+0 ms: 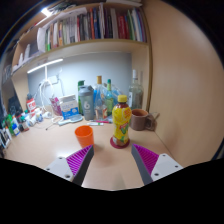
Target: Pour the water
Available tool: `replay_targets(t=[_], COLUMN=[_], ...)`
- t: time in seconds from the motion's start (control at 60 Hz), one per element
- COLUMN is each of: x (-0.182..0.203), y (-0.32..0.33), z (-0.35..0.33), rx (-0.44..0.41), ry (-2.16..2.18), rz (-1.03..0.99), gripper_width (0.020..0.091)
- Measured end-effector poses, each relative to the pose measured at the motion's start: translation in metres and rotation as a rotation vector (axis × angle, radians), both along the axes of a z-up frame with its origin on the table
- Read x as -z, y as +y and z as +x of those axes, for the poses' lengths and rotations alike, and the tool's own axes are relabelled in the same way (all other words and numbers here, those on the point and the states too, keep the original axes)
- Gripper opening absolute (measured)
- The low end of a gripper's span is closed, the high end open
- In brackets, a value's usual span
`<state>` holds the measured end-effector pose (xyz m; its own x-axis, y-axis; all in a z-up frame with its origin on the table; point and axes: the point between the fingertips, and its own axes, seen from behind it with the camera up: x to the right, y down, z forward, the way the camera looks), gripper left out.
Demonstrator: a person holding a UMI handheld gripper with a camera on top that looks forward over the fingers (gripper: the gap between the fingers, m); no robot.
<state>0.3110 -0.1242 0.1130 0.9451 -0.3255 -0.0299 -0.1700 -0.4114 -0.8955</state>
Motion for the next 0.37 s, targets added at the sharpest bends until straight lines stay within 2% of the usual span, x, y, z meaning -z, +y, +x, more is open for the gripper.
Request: replay_targets(t=[0.167, 0.367], x=[-0.061, -0.126], y=[-0.084, -0.168], z=[-0.058, -0.121], rx=[0.032, -0.003], ry=[0.023, -0.04], rz=[0.034, 0.067], gripper_width=[0.0839, 0.0847])
